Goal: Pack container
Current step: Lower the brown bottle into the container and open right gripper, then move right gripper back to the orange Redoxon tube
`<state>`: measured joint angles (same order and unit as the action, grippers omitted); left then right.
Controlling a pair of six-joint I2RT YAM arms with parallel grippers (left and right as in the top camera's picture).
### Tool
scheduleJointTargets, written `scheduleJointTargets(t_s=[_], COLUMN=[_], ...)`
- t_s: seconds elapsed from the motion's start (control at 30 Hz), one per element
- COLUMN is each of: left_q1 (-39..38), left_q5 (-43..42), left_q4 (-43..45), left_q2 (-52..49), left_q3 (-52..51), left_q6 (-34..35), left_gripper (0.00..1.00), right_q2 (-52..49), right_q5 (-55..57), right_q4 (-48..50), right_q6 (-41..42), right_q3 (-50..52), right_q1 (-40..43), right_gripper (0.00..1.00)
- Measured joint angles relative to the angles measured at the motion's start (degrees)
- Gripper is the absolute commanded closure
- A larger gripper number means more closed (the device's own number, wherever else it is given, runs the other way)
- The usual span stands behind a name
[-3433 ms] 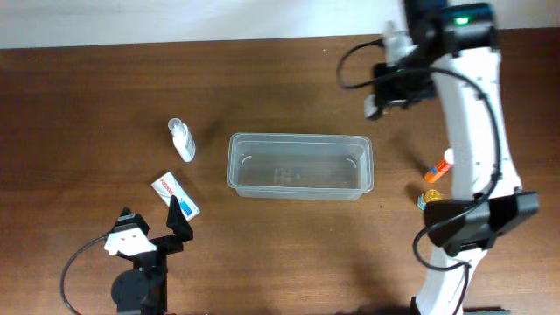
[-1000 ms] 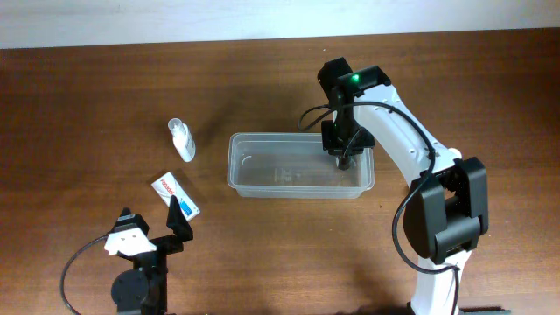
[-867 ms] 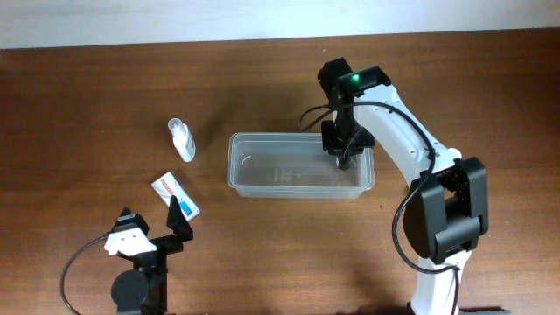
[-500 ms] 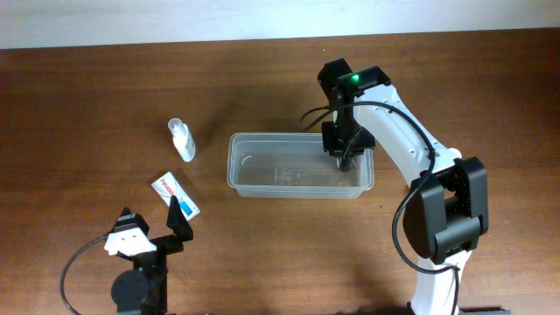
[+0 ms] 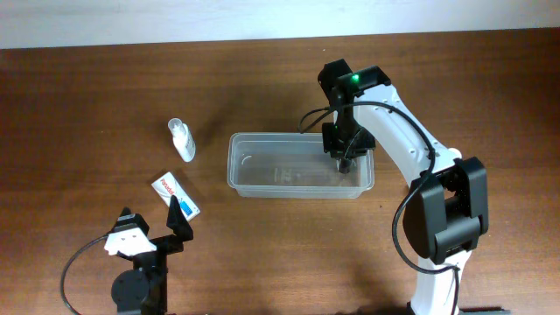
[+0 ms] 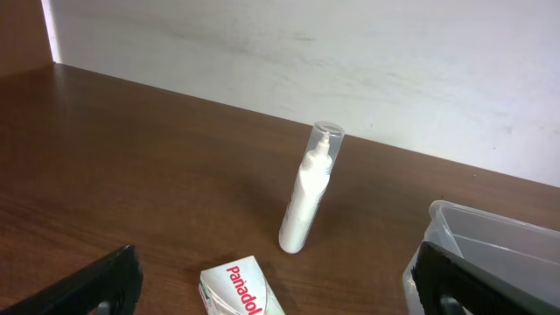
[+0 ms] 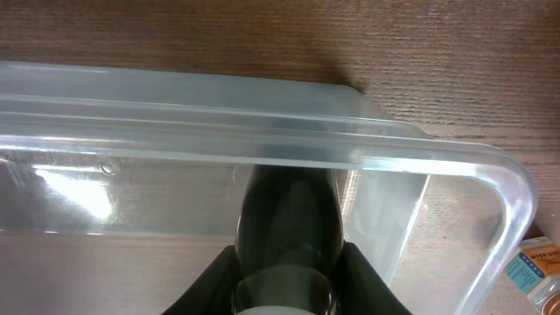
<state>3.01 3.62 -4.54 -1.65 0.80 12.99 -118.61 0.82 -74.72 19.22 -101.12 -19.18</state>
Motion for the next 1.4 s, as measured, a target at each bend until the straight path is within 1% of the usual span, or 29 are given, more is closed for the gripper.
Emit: scheduleJointTargets(t_s=[0.1, 0.17, 0.27, 1.0, 1.17, 1.27, 1.4], left_q1=[0.0, 0.0, 0.0, 0.0, 0.0, 0.0, 0.0], left_q5=[-0.02, 0.0, 0.0, -0.02, 0.0, -0.02, -0.02], left_q4=[0.0, 0.0, 0.0, 0.0, 0.0, 0.0, 0.0], left_q2=[0.0, 0.0, 0.0, 0.0, 0.0, 0.0, 0.0], left_q3=[0.0, 0.0, 0.0, 0.0, 0.0, 0.0, 0.0], left_q6=[0.0, 0.0, 0.0, 0.0, 0.0, 0.0, 0.0], left_gripper=[0.01, 0.0, 0.01, 0.01, 0.01, 0.01, 0.0], right_q2=[0.0, 0.0, 0.0, 0.0, 0.0, 0.0, 0.7], right_q5=[-0.02, 0.0, -0.2, -0.42, -0.42, -0.39, -0.39], right_q4=[0.02, 0.0, 0.02, -0.13, 0.24, -1.46, -3.5], right_q6=[0.07, 0.09, 0.09, 0.02, -0.42, -0.87, -1.81], right_q3=[0.0, 0.0, 0.0, 0.0, -0.15, -2.29, -8.63], right_q1=[0.0, 0.0, 0.0, 0.0, 0.0, 0.02, 0.26], right_gripper=[0.7, 0.66, 0.65, 0.64, 0.6, 0.58, 0.55])
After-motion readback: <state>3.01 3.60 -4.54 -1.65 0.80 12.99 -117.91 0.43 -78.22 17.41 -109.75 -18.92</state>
